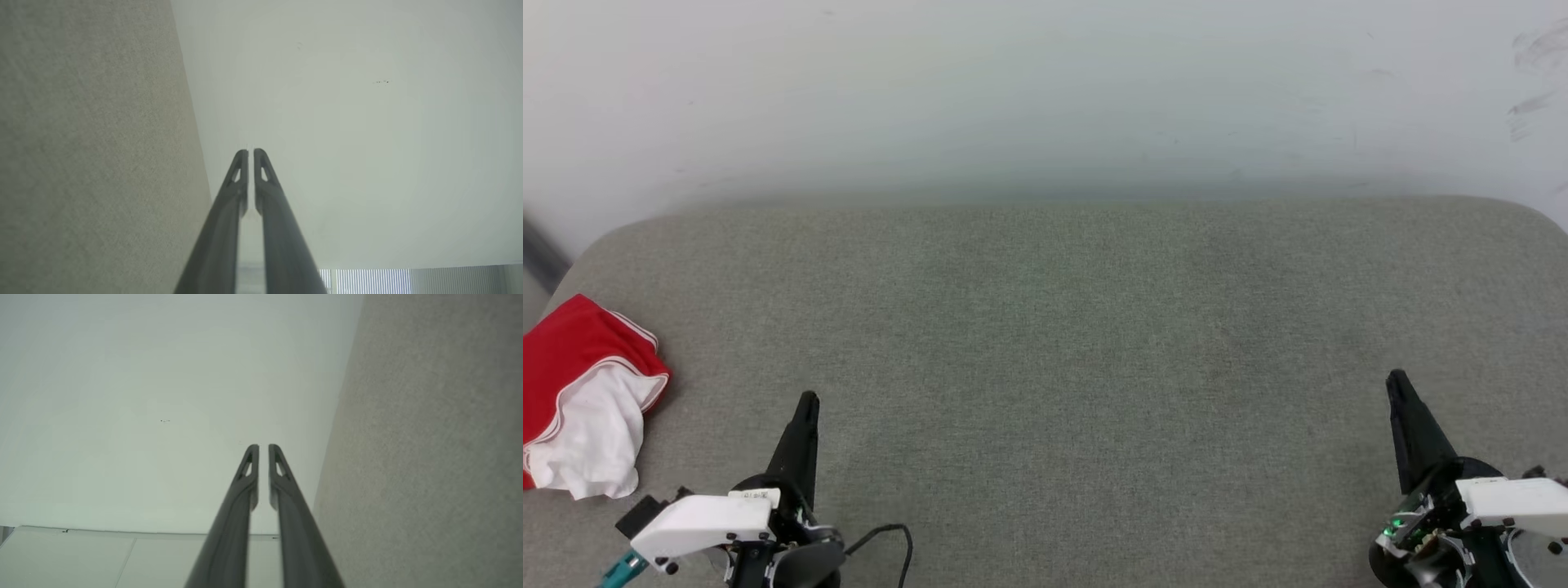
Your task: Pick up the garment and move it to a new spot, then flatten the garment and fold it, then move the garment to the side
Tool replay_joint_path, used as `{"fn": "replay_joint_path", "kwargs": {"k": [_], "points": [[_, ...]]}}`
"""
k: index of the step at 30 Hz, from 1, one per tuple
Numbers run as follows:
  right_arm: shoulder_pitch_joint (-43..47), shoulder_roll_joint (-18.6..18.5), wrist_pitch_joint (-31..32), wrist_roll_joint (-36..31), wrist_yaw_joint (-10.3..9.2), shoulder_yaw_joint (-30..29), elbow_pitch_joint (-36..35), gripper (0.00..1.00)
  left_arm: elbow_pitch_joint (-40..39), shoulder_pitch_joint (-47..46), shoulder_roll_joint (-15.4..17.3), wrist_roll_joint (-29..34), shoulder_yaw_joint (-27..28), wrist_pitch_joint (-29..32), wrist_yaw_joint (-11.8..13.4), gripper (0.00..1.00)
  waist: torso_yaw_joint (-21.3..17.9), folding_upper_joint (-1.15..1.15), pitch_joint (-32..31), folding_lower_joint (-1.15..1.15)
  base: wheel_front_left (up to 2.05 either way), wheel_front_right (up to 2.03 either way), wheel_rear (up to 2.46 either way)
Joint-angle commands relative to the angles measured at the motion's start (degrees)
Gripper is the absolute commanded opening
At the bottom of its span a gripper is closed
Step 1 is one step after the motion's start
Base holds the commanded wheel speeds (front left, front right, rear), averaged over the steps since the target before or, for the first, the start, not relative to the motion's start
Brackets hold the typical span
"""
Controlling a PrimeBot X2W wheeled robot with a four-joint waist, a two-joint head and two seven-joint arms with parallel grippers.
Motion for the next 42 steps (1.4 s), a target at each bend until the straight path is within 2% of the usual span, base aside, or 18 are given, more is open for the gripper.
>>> {"fn": "replay_joint_path", "kwargs": {"k": [1,12,18,32,42], "points": [[0.36,0.01,-0.01,-0.03,-0.01,0.03,0.47,1.00,0.51,0.30,-0.03,0.01,-0.15,-0.05,0.03,1.00,0.00,0.00,0.00,0.00,0.00,0.00,0.00],[1.52,-0.14,-2.43,-1.25,-0.01,2.04,-2.17,1.00,-1.20,0.08,-0.04,-0.78,-3.78,-2.92,0.04,1.00,-0.05,0.00,0.11,0.00,0.00,0.00,0.00],[1.76,-1.04,-4.45,-4.55,-0.01,3.48,-3.11,1.00,-3.04,-0.22,0.01,1.54,-5.42,-4.66,0.04,1.00,-0.07,0.00,0.21,0.00,0.00,0.00,0.00],[2.41,-1.14,-7.76,-18.18,-0.01,4.04,-4.84,1.00,-4.19,-0.19,0.03,16.10,-7.47,-7.82,0.04,1.00,0.08,0.00,0.12,0.00,0.00,0.00,0.00],[3.48,-0.49,-9.73,-35.03,-0.01,3.21,-6.36,1.00,-4.27,-0.32,0.03,30.16,-9.22,-9.92,0.04,1.00,0.26,0.00,0.04,0.00,0.00,0.00,0.00]]}}
